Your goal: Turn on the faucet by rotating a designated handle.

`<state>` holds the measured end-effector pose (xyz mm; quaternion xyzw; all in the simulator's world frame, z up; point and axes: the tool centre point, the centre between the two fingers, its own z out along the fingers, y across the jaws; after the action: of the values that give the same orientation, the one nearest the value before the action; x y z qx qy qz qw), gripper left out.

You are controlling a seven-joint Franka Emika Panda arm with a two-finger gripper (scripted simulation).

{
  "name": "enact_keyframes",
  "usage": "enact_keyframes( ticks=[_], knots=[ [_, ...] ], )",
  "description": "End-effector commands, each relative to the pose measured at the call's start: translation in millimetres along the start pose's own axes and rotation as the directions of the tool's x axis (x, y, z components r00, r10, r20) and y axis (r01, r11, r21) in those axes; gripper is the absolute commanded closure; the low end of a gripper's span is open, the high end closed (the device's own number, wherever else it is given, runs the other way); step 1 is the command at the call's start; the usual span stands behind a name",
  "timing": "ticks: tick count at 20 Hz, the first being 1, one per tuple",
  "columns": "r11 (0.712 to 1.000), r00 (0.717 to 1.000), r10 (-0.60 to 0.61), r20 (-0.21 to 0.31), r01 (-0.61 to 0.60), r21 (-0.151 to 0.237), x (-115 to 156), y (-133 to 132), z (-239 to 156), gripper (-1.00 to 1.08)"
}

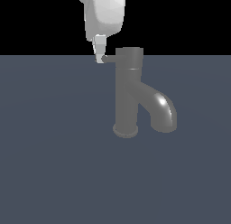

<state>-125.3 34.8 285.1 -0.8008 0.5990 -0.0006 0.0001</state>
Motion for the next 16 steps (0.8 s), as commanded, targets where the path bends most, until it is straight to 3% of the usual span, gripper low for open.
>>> enact_keyframes(
  ticks=[1, 12, 14, 16],
  knots=[
    [1.000, 1.000, 0.021, 0.000, -0.021, 0.001, 18.9, 10.7, 0.0, 1.08],
    [1.000, 1.000, 0.023, 0.001, -0.023, -0.001, 57.9, 47.9, -0.1, 1.08],
    [1.000, 1.000, 0.013, 0.000, -0.013, 0.001, 50.2, 42.7, 0.0, 1.08],
    [1.000, 1.000, 0.014, 0.000, -0.014, 0.000, 60.1, 42.5, 0.0, 1.08]
  ],
)
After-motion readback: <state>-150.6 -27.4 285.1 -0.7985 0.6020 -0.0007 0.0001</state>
